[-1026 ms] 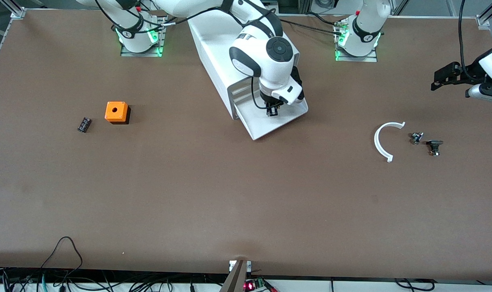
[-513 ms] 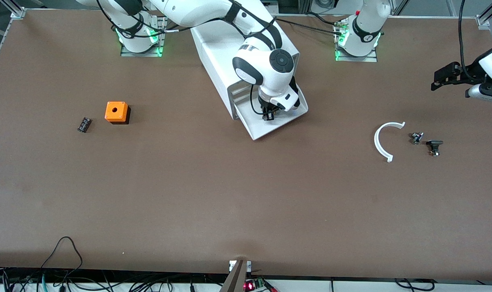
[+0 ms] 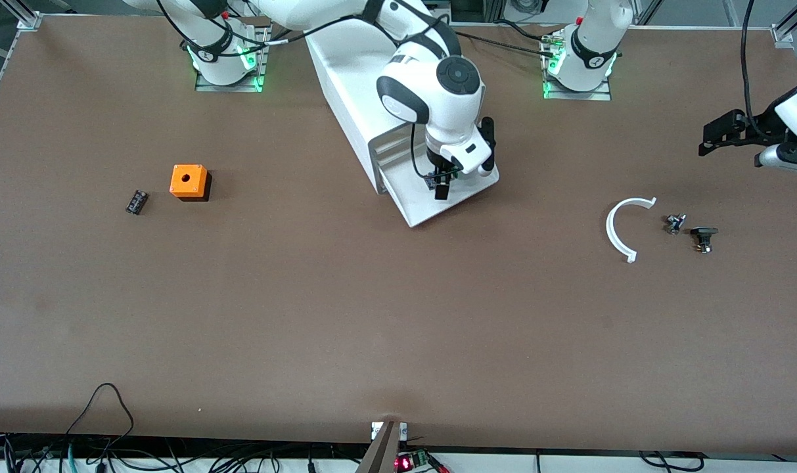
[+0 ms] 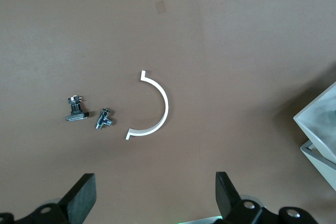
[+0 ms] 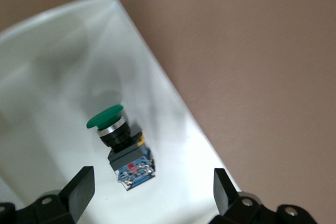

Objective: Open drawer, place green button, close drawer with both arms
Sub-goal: 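Lower the green button into the open drawer and open the right gripper, then raise the right gripper from the drawer while the left gripper approaches drawer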

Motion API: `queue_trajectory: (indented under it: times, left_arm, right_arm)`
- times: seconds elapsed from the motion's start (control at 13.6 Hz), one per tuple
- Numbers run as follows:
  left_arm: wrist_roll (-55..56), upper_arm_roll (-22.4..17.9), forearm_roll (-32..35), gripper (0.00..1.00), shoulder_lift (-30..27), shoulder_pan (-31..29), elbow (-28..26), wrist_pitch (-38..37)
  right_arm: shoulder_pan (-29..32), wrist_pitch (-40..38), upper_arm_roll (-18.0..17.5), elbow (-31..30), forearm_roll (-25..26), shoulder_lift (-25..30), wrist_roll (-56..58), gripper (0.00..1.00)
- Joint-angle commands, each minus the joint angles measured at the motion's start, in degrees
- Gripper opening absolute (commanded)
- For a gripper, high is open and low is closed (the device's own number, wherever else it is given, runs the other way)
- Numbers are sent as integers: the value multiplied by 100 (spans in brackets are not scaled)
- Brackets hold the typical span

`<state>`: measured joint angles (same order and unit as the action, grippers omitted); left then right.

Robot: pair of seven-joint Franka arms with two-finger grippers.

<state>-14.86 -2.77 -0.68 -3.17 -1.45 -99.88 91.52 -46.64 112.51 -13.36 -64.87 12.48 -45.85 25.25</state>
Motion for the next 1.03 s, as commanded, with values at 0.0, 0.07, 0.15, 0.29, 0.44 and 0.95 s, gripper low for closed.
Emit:
queue_trajectory:
  times: [0.0,0.07,0.15,0.29,0.44,0.95]
  left_arm:
    - [54,-22,183,100,237,66,100,76]
    - [62,-13,130,100,255,66,109,94]
    - [150,4,121,100,281,92,127,163]
    - [464,48,95,100,404,258,144,418]
    - [1254,179,-168,100,632,417,74,708]
    - [4181,1226,-169,100,1414,777,-1004,3208]
  right_arm:
    - [-3,-71,70,203,97,49,-151,100]
    - [6,-97,88,203,97,163,-143,100]
    - [15,-124,210,194,97,355,-143,100]
    - [32,-255,474,194,70,672,-151,100]
    - [155,-466,764,177,53,910,-152,100]
    - [884,-353,950,-491,53,1534,-3100,100]
